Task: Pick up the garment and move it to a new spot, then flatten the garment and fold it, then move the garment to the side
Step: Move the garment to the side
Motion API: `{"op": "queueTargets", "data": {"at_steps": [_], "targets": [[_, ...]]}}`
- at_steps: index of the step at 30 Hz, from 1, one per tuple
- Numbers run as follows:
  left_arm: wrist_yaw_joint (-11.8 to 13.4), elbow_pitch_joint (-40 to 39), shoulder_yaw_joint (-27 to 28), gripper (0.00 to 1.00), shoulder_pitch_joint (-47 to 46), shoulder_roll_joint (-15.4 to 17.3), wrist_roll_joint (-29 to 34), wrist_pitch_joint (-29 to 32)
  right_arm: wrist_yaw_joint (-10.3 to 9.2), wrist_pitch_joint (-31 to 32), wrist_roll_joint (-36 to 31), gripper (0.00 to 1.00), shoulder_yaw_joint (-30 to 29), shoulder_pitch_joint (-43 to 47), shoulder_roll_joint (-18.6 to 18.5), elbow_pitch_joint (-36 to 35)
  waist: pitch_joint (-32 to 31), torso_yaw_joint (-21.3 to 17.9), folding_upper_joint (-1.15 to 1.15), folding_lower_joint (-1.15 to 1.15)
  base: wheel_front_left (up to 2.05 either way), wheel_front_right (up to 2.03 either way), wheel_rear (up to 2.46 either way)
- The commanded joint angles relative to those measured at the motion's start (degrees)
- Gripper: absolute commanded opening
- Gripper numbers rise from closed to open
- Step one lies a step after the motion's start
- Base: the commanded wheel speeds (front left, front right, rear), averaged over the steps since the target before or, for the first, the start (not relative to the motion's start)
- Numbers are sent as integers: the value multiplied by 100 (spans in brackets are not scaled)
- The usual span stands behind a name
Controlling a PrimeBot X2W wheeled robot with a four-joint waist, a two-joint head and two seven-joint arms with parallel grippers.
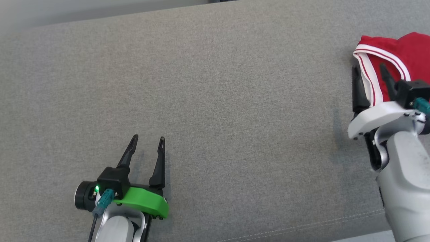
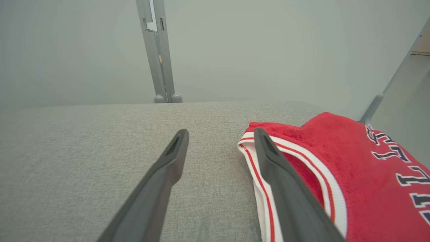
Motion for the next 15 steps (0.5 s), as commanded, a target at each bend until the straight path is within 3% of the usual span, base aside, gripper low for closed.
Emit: {"op": "queueTargets", "data": {"at_steps": [1, 15], "targets": [[48, 34, 49, 100, 96, 26, -15, 4, -6, -12, 96, 100, 38, 165, 53, -69, -278, 126, 0, 0, 0, 0, 0], [382, 412, 522, 100, 601, 25, 8, 5, -6, -12, 77, 100, 317, 1450, 601, -208, -1209, 476, 0, 0, 0, 0, 0]]}}
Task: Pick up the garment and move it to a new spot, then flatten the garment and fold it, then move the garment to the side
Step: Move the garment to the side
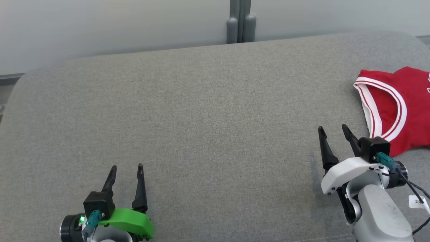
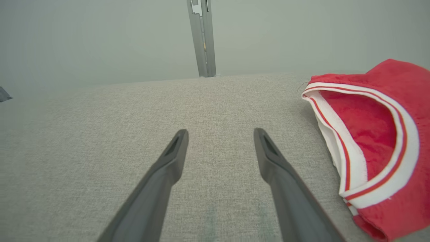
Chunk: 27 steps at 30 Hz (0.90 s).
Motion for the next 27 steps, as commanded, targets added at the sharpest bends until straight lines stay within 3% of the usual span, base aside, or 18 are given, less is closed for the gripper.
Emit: {"op": "queueTargets", "data": {"at_steps": [1, 27], "targets": [[37, 22, 50, 100, 83, 22, 19, 5, -6, -12, -47, 100, -13, 121, 2, -29, -285, 145, 0, 0, 0, 0, 0], [135, 162, 455, 100, 361, 24, 21, 5, -6, -12, -950, 100, -33, 905, 243, -522, -705, -24, 0, 0, 0, 0, 0]]}}
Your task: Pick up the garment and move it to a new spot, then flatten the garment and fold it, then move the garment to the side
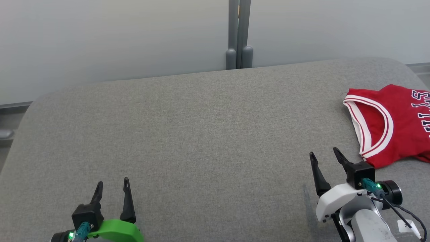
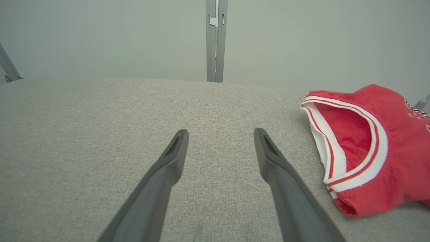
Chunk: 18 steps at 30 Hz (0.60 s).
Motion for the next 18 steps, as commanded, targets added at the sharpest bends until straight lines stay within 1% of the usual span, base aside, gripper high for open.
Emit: {"op": "queueTargets", "data": {"at_steps": [1, 6, 18], "targets": [[-17, 4, 39, 100, 82, 25, -34, 5, -6, -12, -57, 100, -8, 82, -2, -36, -6, -11, 0, 0, 0, 0, 0], [-70, 13, 49, 100, 72, 24, -29, 5, -6, -12, -52, 100, 12, 106, 2, -72, -8, -20, 0, 0, 0, 0, 0], [-87, -1, 33, 100, 54, 24, -10, 5, -6, -12, -2, 100, 50, 84, 1, -62, 24, -16, 0, 0, 0, 0, 0]]}}
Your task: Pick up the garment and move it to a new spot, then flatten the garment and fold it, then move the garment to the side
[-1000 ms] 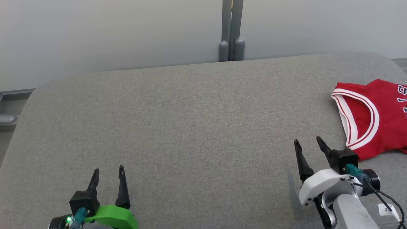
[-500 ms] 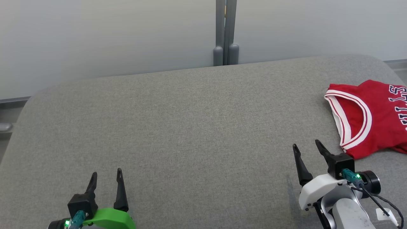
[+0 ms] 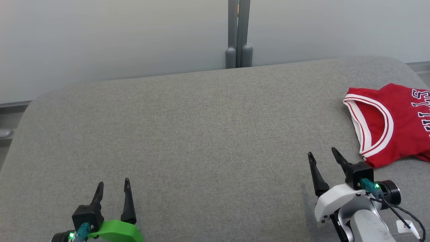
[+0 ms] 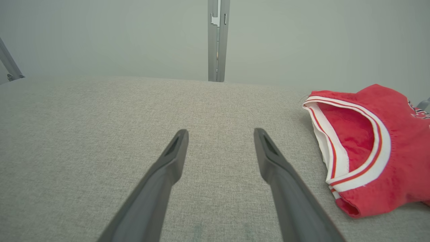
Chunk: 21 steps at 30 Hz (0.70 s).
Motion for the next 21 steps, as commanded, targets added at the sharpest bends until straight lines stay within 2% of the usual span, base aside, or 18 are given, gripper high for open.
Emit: {"op": "queueTargets", "data": {"at_steps": [1, 21], "targets": [[-13, -5, 8, 100, 33, 23, 9, 5, -6, -12, 38, 100, 13, 45, -4, 0, 3, -1, 0, 0, 0, 0, 0], [-1, -63, -25, 100, 5, -1, 1, 0, 0, 0, 74, 100, 30, -3, 2, 46, 40, -16, 0, 0, 0, 0, 0]]}}
